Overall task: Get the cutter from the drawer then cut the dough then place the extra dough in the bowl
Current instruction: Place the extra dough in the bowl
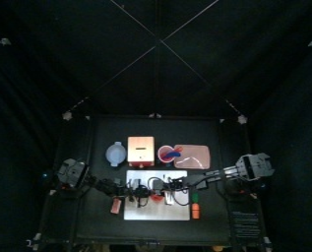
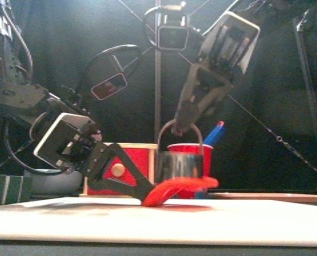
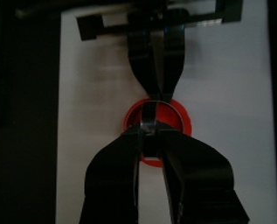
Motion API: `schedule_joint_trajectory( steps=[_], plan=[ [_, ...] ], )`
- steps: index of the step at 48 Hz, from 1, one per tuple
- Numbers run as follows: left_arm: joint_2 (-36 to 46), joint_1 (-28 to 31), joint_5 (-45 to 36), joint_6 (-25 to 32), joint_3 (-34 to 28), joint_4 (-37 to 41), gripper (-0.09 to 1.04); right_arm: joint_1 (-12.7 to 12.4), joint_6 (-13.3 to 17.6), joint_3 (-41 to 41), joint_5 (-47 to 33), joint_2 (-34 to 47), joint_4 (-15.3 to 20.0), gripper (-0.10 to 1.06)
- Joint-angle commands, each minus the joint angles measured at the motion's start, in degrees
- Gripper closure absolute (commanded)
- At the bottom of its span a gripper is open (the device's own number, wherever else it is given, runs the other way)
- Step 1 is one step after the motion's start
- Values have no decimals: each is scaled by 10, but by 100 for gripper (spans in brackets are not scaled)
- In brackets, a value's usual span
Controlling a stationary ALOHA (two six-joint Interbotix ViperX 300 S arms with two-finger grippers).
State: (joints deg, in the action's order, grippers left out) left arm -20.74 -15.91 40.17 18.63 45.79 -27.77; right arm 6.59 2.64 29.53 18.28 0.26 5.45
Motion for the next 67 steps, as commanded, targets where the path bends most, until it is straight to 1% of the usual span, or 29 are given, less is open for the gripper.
schedule_joint_trajectory(
  steps=[1,13,24,34,39,43,50,60,67],
  plan=[
    [2,1,-3,-1,-6,1,42,-6,0,-11,10,-62,-7,47],
    [2,1,-3,0,-5,-5,43,-21,1,33,18,-133,-5,47],
    [18,2,-11,6,-1,-6,42,-32,3,120,18,-192,5,47],
    [53,14,-22,8,6,-5,43,-44,1,185,9,-213,25,47],
    [69,18,-25,8,11,-4,43,-51,0,207,-11,-207,27,47],
    [81,19,-25,8,15,-4,43,-57,0,218,-28,-204,25,47],
    [97,19,-25,9,20,-4,43,-59,-1,220,-40,-203,22,47],
    [94,23,-25,8,20,1,43,-64,-1,206,-45,-194,17,47],
    [98,22,-25,9,20,2,43,-76,-2,192,-45,-172,14,47]
  ],
)
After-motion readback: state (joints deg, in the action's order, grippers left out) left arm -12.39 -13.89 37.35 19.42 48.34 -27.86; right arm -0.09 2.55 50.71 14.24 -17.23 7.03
